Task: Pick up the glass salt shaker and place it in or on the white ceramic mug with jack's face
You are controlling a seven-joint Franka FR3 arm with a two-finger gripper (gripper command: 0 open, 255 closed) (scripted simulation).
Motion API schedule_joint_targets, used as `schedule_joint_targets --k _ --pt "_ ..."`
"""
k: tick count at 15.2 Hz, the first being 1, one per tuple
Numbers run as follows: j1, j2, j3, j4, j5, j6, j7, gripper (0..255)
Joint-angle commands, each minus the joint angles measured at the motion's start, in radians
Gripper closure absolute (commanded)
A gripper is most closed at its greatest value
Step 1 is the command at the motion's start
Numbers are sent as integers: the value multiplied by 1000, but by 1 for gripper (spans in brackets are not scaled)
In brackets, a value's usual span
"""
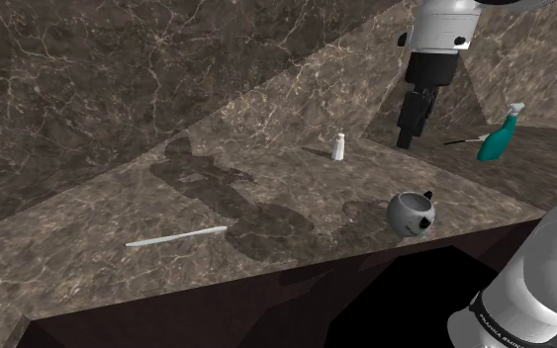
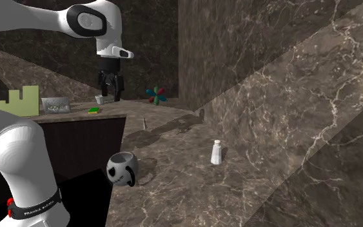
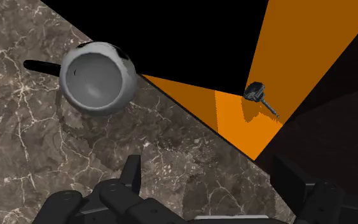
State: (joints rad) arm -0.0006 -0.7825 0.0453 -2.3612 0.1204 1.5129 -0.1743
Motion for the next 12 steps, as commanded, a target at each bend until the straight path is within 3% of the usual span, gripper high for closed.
schedule_joint_targets --k 1,12 --pt "0 0 0 0 0 0 0 0" --pt "-59 338 -106 103 -63 233 -119 0"
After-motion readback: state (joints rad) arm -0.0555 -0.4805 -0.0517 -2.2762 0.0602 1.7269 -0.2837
